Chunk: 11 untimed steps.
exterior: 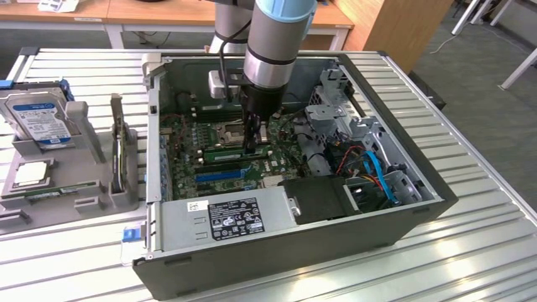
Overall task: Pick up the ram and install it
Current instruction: 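Insert the ram into the slot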
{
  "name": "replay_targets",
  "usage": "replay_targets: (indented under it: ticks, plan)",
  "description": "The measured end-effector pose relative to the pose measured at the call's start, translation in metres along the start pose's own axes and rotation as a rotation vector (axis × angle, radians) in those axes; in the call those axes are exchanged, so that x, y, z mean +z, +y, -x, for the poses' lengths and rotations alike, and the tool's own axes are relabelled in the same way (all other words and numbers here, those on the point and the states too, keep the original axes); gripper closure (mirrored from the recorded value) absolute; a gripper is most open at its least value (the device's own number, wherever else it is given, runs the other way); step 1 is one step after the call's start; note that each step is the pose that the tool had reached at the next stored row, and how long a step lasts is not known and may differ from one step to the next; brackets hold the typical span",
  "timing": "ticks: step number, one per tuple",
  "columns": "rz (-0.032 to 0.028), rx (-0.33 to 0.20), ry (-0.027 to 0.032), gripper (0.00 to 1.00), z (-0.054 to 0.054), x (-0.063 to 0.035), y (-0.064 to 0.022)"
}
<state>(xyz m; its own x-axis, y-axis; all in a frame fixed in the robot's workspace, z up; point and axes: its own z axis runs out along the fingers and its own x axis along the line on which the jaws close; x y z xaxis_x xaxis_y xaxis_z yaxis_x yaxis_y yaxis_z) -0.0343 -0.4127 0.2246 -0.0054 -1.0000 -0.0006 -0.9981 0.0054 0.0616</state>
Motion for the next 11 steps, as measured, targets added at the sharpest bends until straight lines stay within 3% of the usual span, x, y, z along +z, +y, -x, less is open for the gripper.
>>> replay_targets:
  ticks: [1, 2, 11]
  plan:
    - [0.0000, 0.000, 0.0000, 0.75, 0.0000, 0.0000, 0.0000]
    - [0.0000, 0.000, 0.0000, 0.69, 0.0000, 0.0000, 0.0000]
    - [0.0000, 0.000, 0.0000, 0.69, 0.0000, -0.0042, 0.0003]
